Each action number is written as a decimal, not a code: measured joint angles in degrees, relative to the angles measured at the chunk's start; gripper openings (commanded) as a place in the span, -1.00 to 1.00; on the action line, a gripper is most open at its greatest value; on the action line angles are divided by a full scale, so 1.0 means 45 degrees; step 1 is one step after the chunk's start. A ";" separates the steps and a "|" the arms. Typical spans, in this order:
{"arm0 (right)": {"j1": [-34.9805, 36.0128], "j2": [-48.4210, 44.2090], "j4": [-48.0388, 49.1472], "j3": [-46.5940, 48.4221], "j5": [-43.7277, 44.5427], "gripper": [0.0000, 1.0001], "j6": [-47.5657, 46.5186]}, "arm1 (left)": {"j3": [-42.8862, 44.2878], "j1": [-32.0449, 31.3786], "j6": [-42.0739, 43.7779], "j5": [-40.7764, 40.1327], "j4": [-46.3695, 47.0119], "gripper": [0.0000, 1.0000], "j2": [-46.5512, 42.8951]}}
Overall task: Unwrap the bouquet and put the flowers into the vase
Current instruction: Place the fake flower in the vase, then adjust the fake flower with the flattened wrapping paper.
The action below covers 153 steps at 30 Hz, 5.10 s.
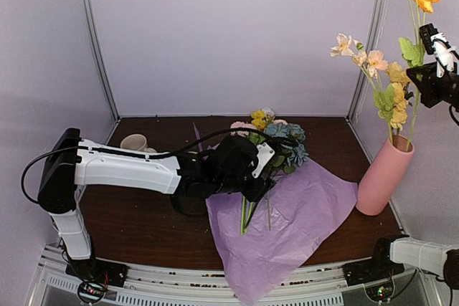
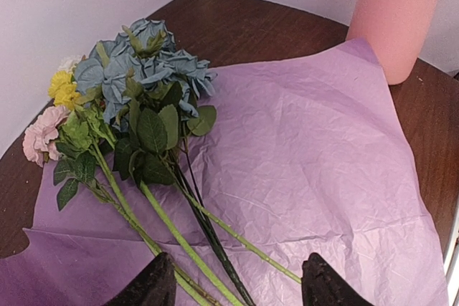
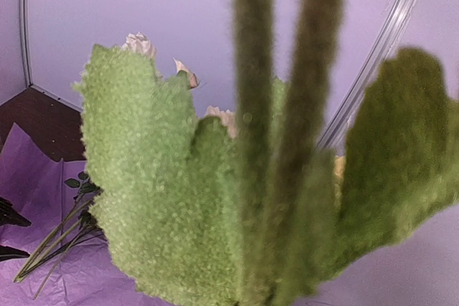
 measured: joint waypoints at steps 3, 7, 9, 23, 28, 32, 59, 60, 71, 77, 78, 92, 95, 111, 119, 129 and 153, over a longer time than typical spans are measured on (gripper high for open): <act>-0.0559 0.0049 0.0359 -0.0491 -0.0374 -1.00 0.0087 | -0.0049 0.0000 0.0000 0.0000 0.0000 0.25 -0.0005; -0.1846 0.0155 0.0918 -0.1248 -0.1350 -1.00 0.0355 | -0.0199 0.0000 0.0000 0.0005 0.0005 0.25 -0.0015; -0.2691 0.0350 0.1132 -0.1540 -0.2030 -1.00 0.0563 | -0.0238 0.0000 0.0000 0.0010 -0.0010 0.25 -0.0015; -0.6261 0.0967 0.3303 -0.4925 -0.5484 -1.00 0.1263 | -0.0243 0.0000 0.0000 0.0044 0.0015 0.25 -0.0019; -0.6601 0.0913 0.3881 -0.6052 -0.5931 -1.00 0.1307 | -0.0243 0.0000 0.0000 0.0117 0.0015 0.25 -0.0019; -0.6674 0.0884 0.4104 -0.6921 -0.6008 -1.00 0.1321 | -0.0243 0.0000 0.0000 0.0194 0.0019 0.25 -0.0019; -0.7004 -0.0481 0.2686 -0.7553 -0.5542 -0.11 0.0194 | -0.0243 0.0000 -0.0005 0.0554 0.0034 0.24 -0.0015; -0.7004 -0.0559 0.2579 -0.7451 -0.5498 -0.09 0.0185 | -0.0243 0.0000 -0.0010 0.0563 0.0034 0.25 -0.0015; -0.7028 -0.1972 0.1132 -0.6198 -0.4755 0.62 0.0029 | -0.0233 0.0000 -0.0019 0.0568 0.0005 0.25 -0.0015; -0.7043 -0.3264 0.0597 -0.4143 -0.5382 0.47 0.0306 | 0.0471 0.0000 -0.0369 0.0262 -0.0952 0.27 -0.0015; -0.7043 -0.3385 0.0593 -0.3755 -0.5799 0.42 0.0350 | 0.0612 0.0005 -0.0476 0.0228 -0.1112 0.27 -0.0015; 0.1321 -0.0661 0.1962 -0.2157 -0.6173 0.25 0.0986 | 0.1549 0.0957 -0.2691 0.0670 -0.3050 0.25 -0.0015; 0.3929 -0.0316 0.2307 -0.3687 -0.5445 0.24 0.0398 | 0.1700 0.1020 -0.2948 0.0670 -0.3449 0.24 0.0015; 0.7072 0.0617 0.6946 -1.3051 -0.3458 0.20 -0.0384 | 0.1768 0.2016 -0.4138 0.2288 -0.4779 -0.04 0.1253; 0.7106 0.0894 0.8694 -1.3090 -0.2200 0.23 -0.0345 | 0.2511 0.1880 -0.4998 0.4687 -0.4954 -0.08 0.2302; 0.7106 0.0928 0.9073 -1.3090 -0.1258 0.25 -0.0355 | 0.3691 0.1656 -0.6086 0.6139 -0.4692 -0.06 0.3929; 0.7106 0.0928 0.9326 -1.3095 -0.0782 0.24 -0.0398 | 0.3876 0.1953 -0.6999 0.6849 -0.4250 -1.00 0.4755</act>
